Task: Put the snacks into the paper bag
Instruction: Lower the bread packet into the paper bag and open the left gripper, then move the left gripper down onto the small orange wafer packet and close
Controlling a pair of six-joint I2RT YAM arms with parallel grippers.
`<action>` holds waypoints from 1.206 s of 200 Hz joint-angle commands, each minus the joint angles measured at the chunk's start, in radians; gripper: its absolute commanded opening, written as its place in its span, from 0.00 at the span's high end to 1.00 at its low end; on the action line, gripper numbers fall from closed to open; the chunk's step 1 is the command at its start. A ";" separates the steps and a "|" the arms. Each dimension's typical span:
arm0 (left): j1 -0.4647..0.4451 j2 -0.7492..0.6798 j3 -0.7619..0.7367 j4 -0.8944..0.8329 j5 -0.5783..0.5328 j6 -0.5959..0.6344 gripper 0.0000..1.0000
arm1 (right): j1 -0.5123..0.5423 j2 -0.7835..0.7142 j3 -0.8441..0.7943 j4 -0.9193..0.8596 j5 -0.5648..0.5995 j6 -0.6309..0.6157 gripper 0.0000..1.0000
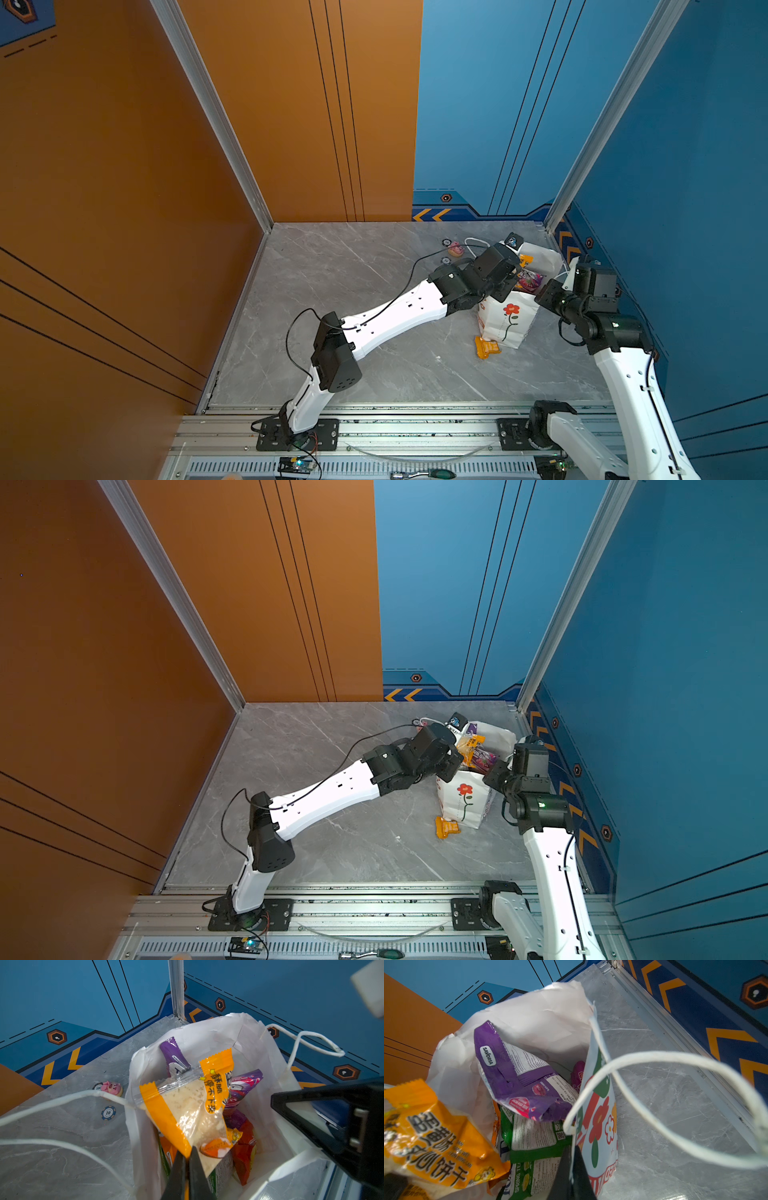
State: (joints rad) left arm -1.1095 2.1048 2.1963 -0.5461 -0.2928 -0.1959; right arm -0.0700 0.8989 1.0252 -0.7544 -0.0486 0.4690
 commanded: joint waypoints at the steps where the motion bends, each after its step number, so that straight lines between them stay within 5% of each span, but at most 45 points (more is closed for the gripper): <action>1: -0.010 0.023 0.049 -0.031 -0.023 0.026 1.00 | 0.009 -0.014 -0.014 -0.011 0.007 -0.006 1.00; 37: -0.010 0.034 0.064 -0.041 -0.023 0.025 1.00 | 0.009 -0.012 -0.013 -0.011 0.007 -0.007 1.00; 55: -0.010 0.032 0.065 -0.045 -0.018 0.028 0.73 | 0.009 -0.012 -0.010 -0.013 0.009 -0.009 1.00; 68: -0.009 0.027 0.066 -0.048 -0.022 0.030 0.66 | 0.009 -0.012 -0.010 -0.013 0.009 -0.008 1.00; 138: -0.012 -0.053 0.006 -0.044 -0.034 0.026 0.60 | 0.008 -0.011 -0.004 -0.014 0.009 -0.010 1.00; 241: 0.000 -0.494 -0.626 0.179 -0.123 -0.101 0.28 | 0.006 -0.012 -0.004 -0.014 0.009 -0.010 1.00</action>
State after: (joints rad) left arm -1.1149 1.6764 1.7111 -0.4366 -0.3618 -0.2138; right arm -0.0700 0.8989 1.0252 -0.7547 -0.0486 0.4686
